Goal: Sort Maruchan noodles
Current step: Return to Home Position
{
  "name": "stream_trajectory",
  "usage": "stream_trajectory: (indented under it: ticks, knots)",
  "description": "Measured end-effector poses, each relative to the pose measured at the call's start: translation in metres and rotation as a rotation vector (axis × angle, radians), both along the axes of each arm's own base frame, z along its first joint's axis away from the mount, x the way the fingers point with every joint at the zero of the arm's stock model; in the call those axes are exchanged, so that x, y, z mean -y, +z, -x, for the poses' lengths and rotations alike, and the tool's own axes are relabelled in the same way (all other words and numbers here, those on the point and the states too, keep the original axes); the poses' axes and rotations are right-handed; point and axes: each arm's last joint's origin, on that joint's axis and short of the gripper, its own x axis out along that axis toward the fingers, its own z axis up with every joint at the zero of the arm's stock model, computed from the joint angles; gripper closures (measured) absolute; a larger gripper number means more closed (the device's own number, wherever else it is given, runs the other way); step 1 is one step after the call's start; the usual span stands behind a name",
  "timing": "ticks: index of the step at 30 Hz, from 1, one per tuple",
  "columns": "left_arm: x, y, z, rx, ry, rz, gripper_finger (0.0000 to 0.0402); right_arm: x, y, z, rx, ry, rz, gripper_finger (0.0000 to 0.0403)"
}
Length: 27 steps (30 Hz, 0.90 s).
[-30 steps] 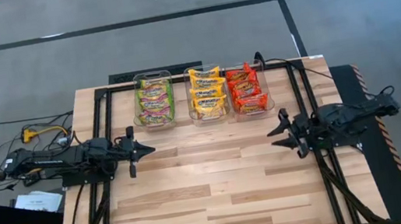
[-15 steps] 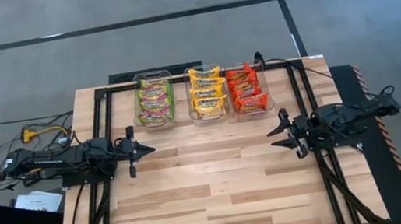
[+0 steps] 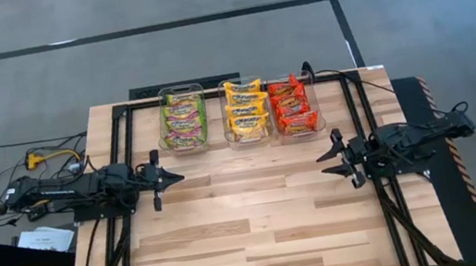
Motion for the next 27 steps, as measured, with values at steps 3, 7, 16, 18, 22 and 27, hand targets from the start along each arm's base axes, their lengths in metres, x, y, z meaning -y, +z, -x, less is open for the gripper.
stream_trajectory:
  ticks: [3,7,16,18,22,27]
  knots:
    - [0.0,0.0,0.0,0.0,0.0,0.001,0.0401,0.0,0.0,0.0,0.0,0.0,0.0,0.0221]
    - [0.0,0.0,0.0,0.0,0.0,-0.002,0.0401,0.0,-0.0001,0.0,0.0,-0.001,0.0,0.0221]
    - [0.0,0.0,0.0,0.0,0.0,0.001,0.0401,0.0,-0.0003,-0.0001,-0.001,-0.001,0.0,0.0221]
    - [0.0,0.0,0.0,0.0,0.0,-0.002,0.0401,0.0,-0.0004,-0.0001,-0.001,-0.001,0.0,0.0221]
    - [0.0014,0.0,0.0,0.0,-0.015,0.001,0.0401,0.0,-0.0004,-0.0001,-0.001,-0.001,0.0,0.0221]
    - [0.0013,0.0,0.0,0.0,-0.015,0.002,0.0401,0.0,-0.0004,-0.0001,-0.001,-0.001,0.0,0.0221]
